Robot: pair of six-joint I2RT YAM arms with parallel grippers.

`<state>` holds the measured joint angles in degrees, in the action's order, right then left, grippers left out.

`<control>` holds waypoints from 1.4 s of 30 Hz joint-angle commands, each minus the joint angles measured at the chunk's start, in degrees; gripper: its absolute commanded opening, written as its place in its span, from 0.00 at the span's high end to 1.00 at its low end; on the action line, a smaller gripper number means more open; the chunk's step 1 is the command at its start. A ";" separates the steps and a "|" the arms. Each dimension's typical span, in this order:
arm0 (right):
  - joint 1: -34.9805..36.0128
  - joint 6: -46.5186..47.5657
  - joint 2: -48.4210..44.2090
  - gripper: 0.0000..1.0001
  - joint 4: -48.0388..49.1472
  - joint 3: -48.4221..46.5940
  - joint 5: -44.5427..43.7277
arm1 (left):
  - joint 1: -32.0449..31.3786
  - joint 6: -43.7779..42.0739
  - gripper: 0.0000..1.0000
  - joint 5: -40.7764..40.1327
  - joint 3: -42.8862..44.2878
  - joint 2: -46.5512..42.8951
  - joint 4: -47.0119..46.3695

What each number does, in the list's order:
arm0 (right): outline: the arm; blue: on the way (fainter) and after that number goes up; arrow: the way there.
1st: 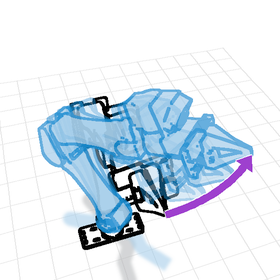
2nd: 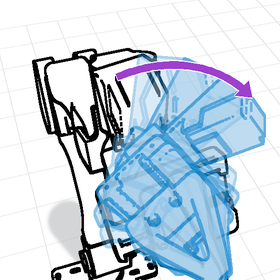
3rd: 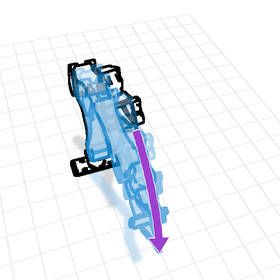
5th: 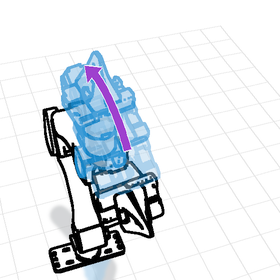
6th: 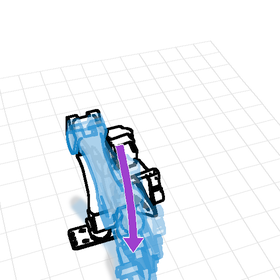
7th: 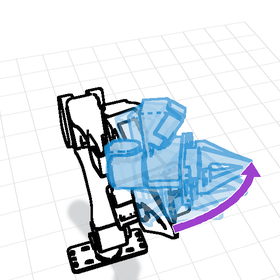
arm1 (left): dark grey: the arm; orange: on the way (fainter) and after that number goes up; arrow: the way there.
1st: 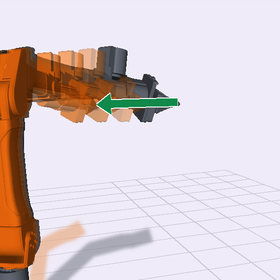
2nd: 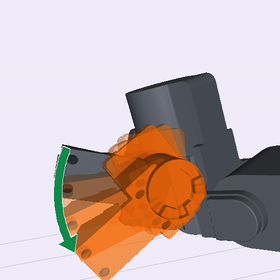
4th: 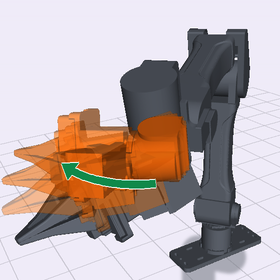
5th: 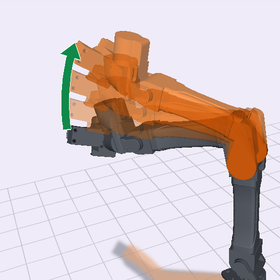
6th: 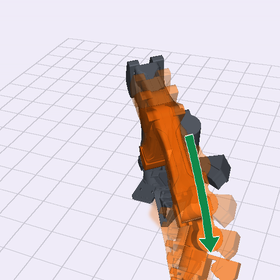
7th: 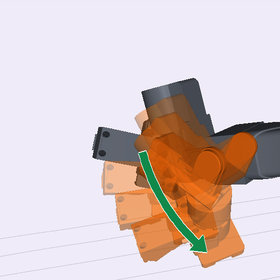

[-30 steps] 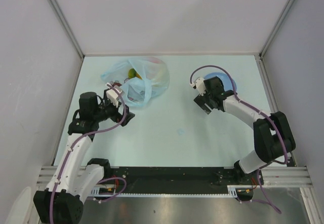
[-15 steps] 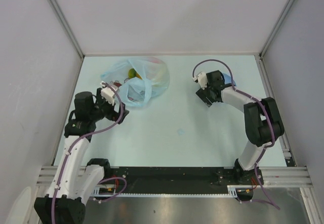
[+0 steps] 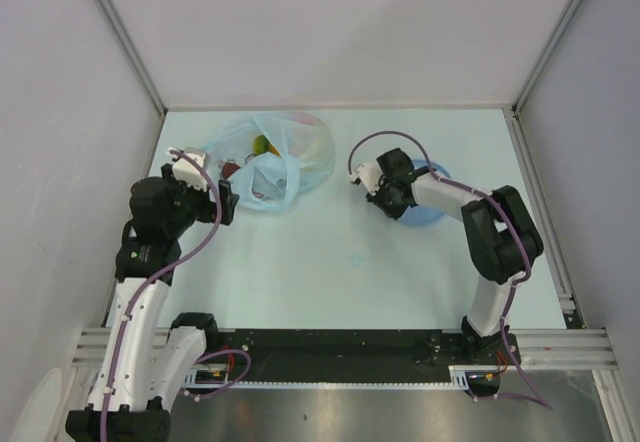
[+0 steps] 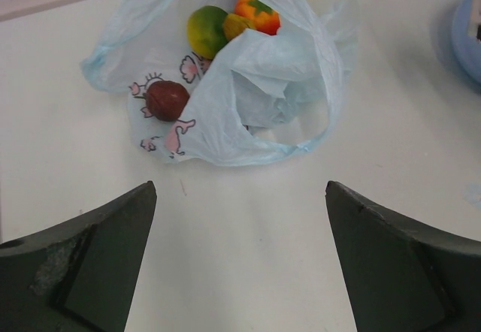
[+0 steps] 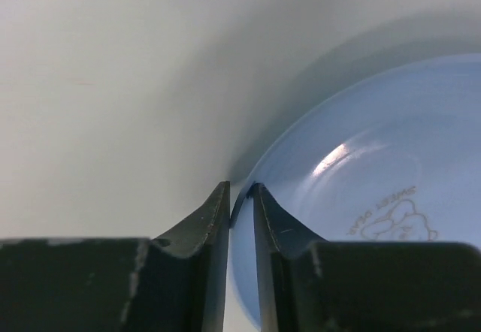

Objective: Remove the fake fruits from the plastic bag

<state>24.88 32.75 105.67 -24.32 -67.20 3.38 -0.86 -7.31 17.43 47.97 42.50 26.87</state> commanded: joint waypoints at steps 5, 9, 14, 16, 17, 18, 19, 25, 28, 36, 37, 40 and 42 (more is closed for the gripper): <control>15.88 -3.84 -8.45 0.89 -13.56 -0.39 12.08 | 0.51 -1.04 0.00 -10.22 2.40 -2.60 -4.81; 26.24 -4.10 -10.48 0.97 -15.67 -0.04 15.34 | 0.51 -0.69 0.00 -15.12 2.48 -2.51 -5.16; 35.05 -2.34 -9.78 1.00 -14.71 -0.04 15.69 | 0.69 0.02 0.00 -15.94 2.84 -3.65 -5.51; 35.67 -2.00 -8.38 1.00 -13.57 -0.04 17.00 | 0.69 0.10 0.00 -16.29 2.66 -3.74 -6.83; 35.85 -1.21 -6.98 1.00 -13.74 -0.04 17.01 | 0.69 0.37 0.00 -16.55 2.75 -3.57 -7.18; 36.11 0.98 -6.36 1.00 -13.91 -0.04 16.84 | 0.69 0.89 0.00 -16.90 2.75 -3.48 -7.62; 36.37 2.04 -5.92 0.99 -14.26 -0.04 16.84 | 0.69 1.07 0.00 -17.16 2.92 -3.22 -7.63; 36.47 2.76 -7.66 0.43 -16.81 -0.39 14.55 | 0.69 4.58 0.00 -20.68 3.71 -2.95 -5.52; 35.24 1.36 -10.30 0.33 -20.23 -3.63 15.08 | 0.69 5.90 0.00 -22.26 4.85 -2.69 -3.77; 18.83 -24.91 -2.15 0.26 -18.59 -29.18 22.45 | 3.14 8.02 0.00 -22.19 10.37 3.97 0.62; 18.10 -26.76 0.13 0.23 -15.96 -30.61 22.38 | 3.24 7.58 0.00 -21.57 11.87 5.30 1.85; 15.73 -30.72 8.28 0.11 -15.50 -40.06 22.72 | 3.94 7.40 0.00 -18.49 16.80 9.69 6.61; 14.85 -34.32 12.44 0.00 -14.97 -43.88 25.96 | 4.29 7.40 0.00 -18.05 16.90 10.14 6.09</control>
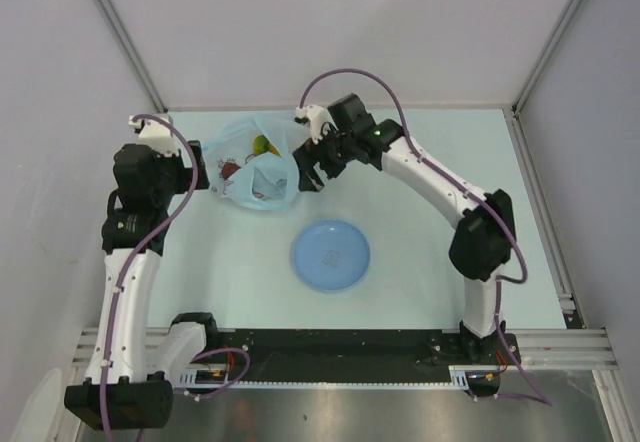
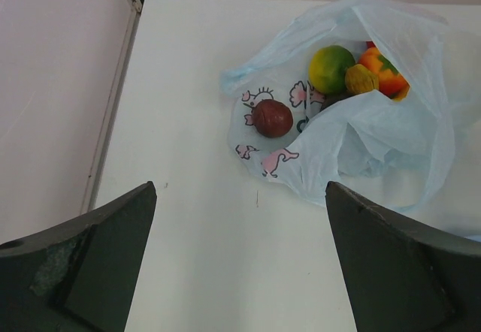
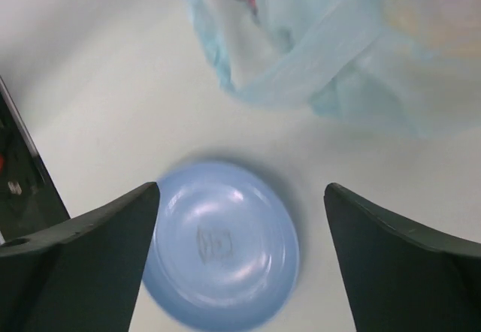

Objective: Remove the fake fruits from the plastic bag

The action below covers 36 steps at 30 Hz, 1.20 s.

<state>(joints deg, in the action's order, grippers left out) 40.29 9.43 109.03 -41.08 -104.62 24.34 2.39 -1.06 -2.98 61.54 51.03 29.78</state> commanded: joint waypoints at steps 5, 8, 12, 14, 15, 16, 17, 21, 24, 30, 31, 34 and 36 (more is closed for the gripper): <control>-1.18 -14.96 20.32 0.00 4.60 -14.28 6.85 | 1.30 -0.69 0.00 0.44 3.94 1.71 3.88; -1.09 -18.21 23.49 0.00 6.71 -15.61 7.31 | 1.56 -1.14 0.00 -1.05 3.24 2.06 3.27; -1.00 -20.33 25.70 0.25 9.44 -17.54 4.23 | 1.56 -0.87 0.00 -2.99 -2.01 3.11 -4.62; -1.36 -18.50 25.44 0.47 9.97 -18.43 5.97 | 1.65 -1.57 0.00 -1.86 -3.52 4.08 -10.85; -1.62 -16.92 24.31 0.76 9.97 -18.78 7.99 | 1.56 -2.45 0.00 -1.07 -3.62 6.26 -12.45; -1.71 -14.99 23.43 0.85 8.66 -18.87 9.57 | 1.56 -3.33 0.00 -0.02 -2.84 7.67 -13.07; -1.80 -12.10 22.20 0.94 7.52 -18.87 10.28 | 1.56 -4.90 0.00 1.21 -1.44 9.69 -12.56; -4.60 -4.26 17.36 1.00 -1.26 -20.09 13.18 | 1.47 -7.72 0.00 7.88 8.22 17.43 -8.17; -6.62 -1.88 15.95 1.00 -8.74 -21.77 16.26 | 1.56 -12.55 0.00 13.94 10.52 19.99 -6.67; -8.74 0.92 12.87 1.00 -14.01 -19.57 16.80 | 0.68 -19.23 0.00 12.38 15.09 26.40 -5.88; -8.74 1.55 12.70 1.00 -16.12 -19.83 16.97 | 0.60 -19.94 0.00 13.95 15.54 27.54 -5.53; -8.39 4.44 12.61 1.00 -17.72 -18.17 15.75 | 0.42 -20.56 0.00 16.60 15.54 29.57 -5.79; -7.78 4.37 11.65 1.00 -15.80 -15.64 12.67 | 0.33 -21.00 0.00 19.58 14.32 29.75 -5.35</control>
<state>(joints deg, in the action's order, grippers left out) 30.83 10.41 123.35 -54.41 -122.98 39.24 3.11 -18.74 10.55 75.57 80.05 23.79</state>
